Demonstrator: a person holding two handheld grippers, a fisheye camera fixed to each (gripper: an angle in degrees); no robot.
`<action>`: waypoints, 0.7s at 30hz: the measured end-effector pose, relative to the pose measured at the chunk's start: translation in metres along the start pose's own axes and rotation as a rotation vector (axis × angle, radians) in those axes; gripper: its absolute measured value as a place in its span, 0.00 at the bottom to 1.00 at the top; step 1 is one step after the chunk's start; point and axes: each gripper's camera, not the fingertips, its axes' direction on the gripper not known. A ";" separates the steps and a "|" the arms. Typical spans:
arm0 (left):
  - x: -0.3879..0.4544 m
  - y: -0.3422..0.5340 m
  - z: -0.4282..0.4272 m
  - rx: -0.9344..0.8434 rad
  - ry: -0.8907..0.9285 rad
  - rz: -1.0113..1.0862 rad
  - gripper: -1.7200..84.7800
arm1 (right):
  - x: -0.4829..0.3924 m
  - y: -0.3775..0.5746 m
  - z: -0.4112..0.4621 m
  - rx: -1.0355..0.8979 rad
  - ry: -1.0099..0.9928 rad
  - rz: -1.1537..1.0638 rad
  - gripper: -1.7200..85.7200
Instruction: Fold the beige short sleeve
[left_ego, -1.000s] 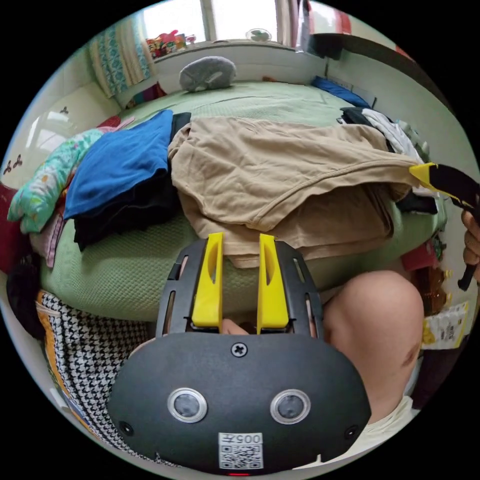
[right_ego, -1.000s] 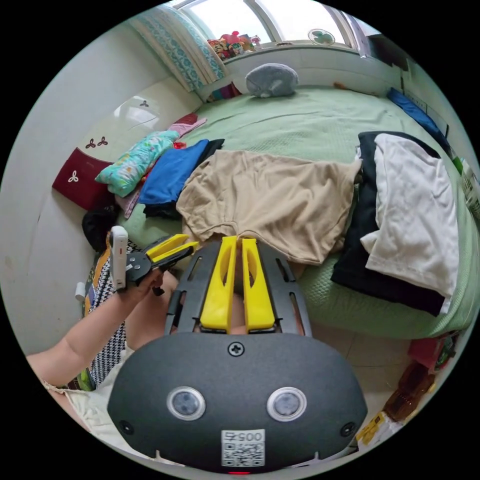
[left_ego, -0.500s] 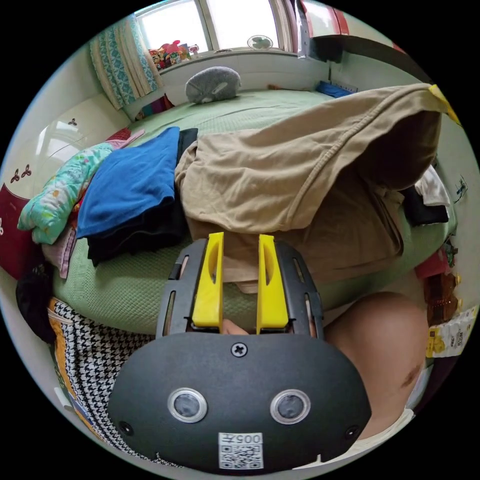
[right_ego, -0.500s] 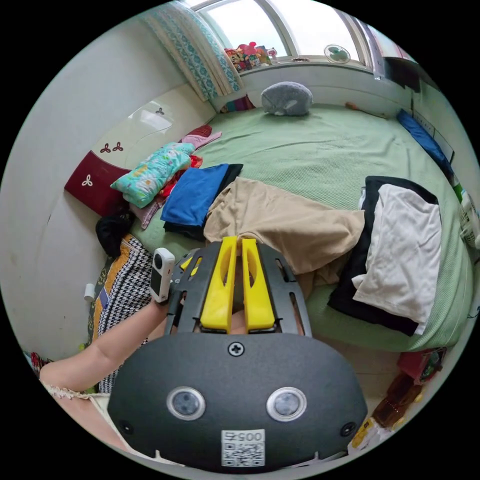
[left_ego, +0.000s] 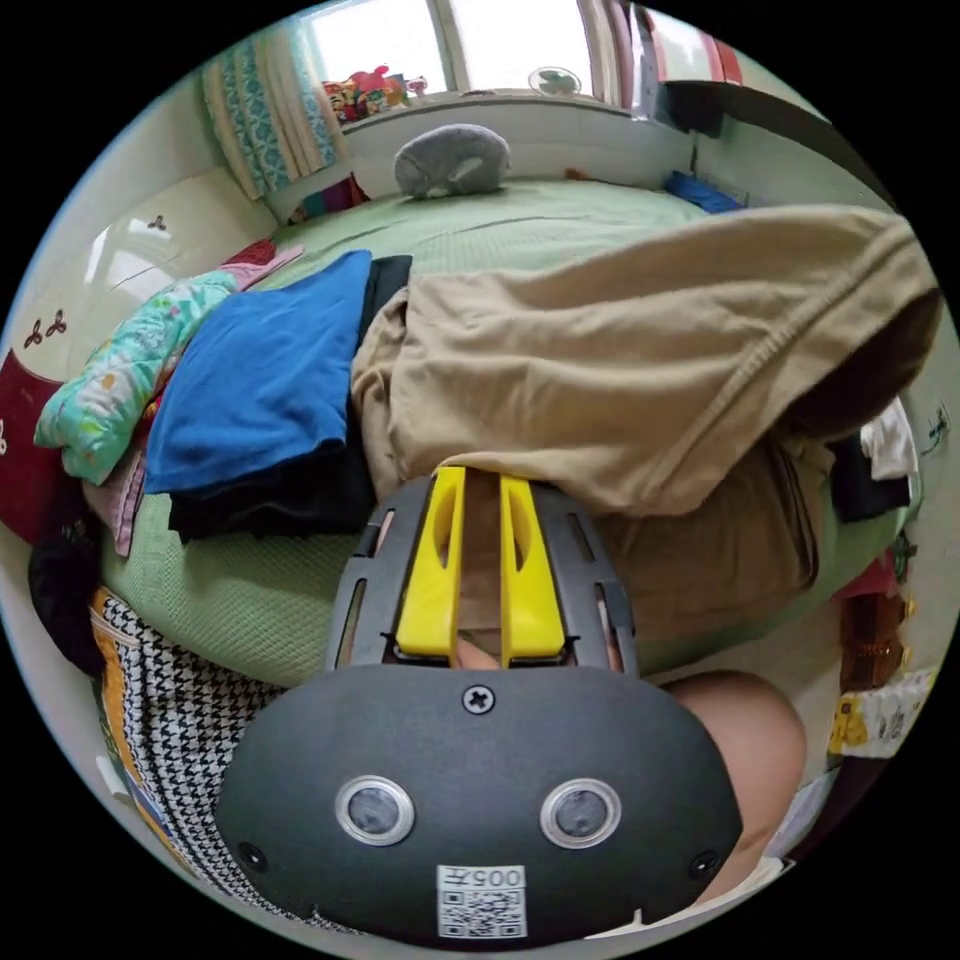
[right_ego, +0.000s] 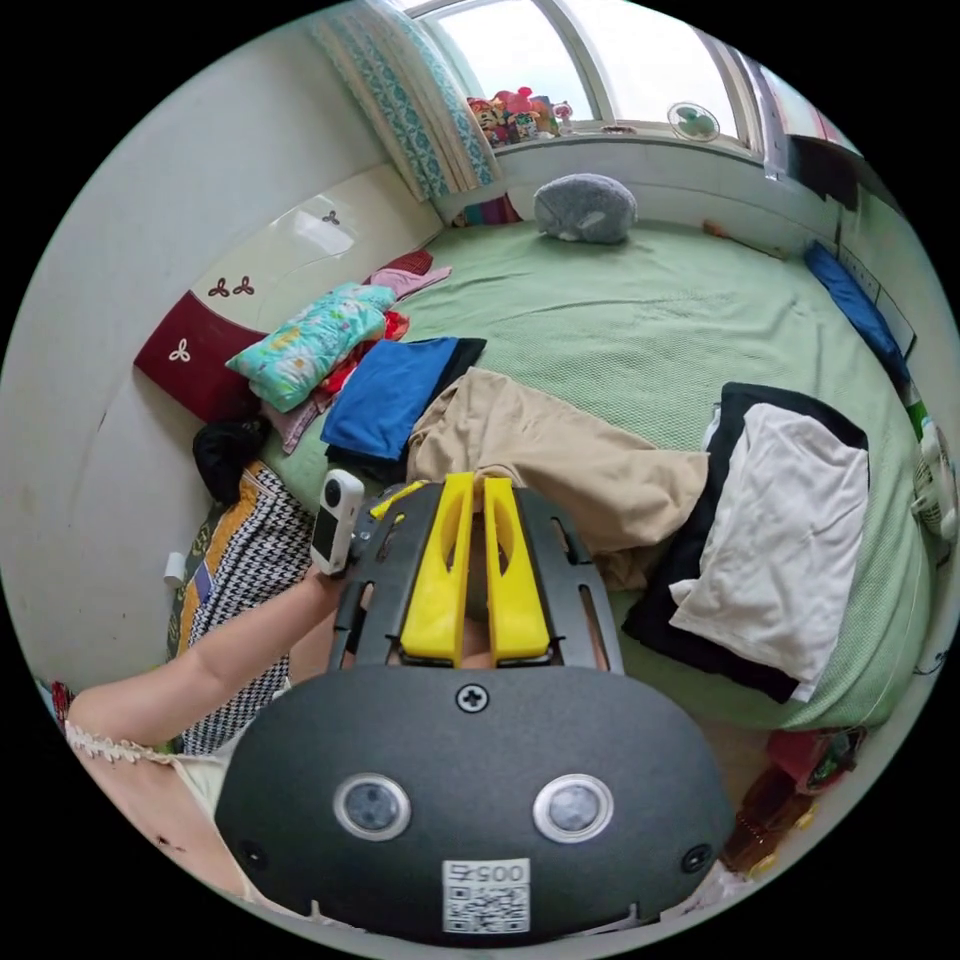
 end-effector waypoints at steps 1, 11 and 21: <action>-0.003 -0.005 -0.002 0.004 0.006 -0.008 0.07 | 0.001 -0.003 0.001 -0.003 0.001 -0.003 0.01; -0.041 -0.110 -0.017 0.076 0.028 0.002 0.02 | 0.042 -0.078 0.063 -0.127 0.198 0.017 0.00; -0.070 -0.266 -0.027 0.106 0.029 -0.013 0.02 | 0.057 -0.233 0.107 -0.062 0.471 0.085 0.00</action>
